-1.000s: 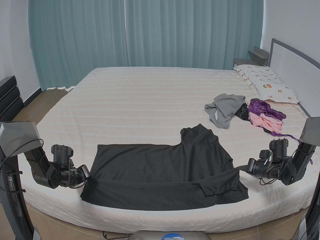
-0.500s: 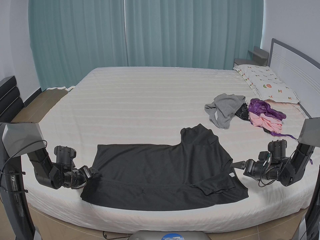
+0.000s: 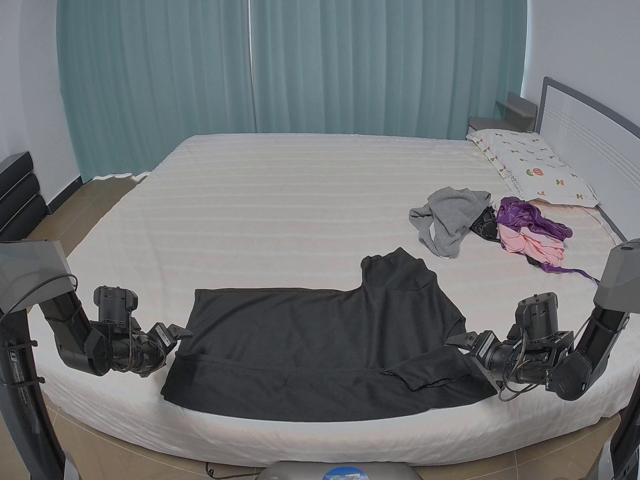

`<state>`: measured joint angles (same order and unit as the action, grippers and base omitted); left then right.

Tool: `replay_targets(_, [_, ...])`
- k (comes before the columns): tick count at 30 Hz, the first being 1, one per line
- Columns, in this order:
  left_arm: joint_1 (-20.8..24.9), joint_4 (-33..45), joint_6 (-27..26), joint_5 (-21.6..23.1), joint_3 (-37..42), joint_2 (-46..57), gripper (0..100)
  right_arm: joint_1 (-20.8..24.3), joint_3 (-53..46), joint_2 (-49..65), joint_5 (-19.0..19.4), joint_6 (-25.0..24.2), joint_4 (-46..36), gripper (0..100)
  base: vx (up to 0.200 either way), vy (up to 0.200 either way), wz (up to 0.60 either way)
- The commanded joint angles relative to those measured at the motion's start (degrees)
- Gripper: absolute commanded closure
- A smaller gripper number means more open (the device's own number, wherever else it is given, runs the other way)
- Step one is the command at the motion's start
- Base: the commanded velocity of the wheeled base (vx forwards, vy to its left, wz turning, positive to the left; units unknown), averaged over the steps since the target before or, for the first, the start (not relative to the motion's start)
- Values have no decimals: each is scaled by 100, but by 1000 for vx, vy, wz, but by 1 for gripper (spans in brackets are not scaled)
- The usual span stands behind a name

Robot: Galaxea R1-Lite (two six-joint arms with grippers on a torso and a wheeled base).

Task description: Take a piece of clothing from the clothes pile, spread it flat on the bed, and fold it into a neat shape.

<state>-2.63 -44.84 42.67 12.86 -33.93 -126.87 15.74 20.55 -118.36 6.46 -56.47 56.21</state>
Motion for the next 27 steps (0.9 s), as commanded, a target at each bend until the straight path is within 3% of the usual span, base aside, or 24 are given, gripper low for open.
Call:
replay_targets(1, [-71,-8,93,85,62,189,0,193,-139,-73,-48,-84,92,0,0,0,0])
replay_targets(8, [-53,1,154,85,26,171,0,369,-473,-504,-110,-93,1164,0,-171,0,0])
replay_targets(12, [-62,-8,163,85,62,171,0,421,-605,-680,-145,-216,1595,0,0,0,0])
replay_targets(23, [-62,-8,163,94,35,154,0,571,-271,-1023,-277,-251,1674,0,0,0,0])
replay_targets(27, [-62,-8,163,94,35,154,0,834,-69,-1225,-602,-374,1735,0,0,0,0])
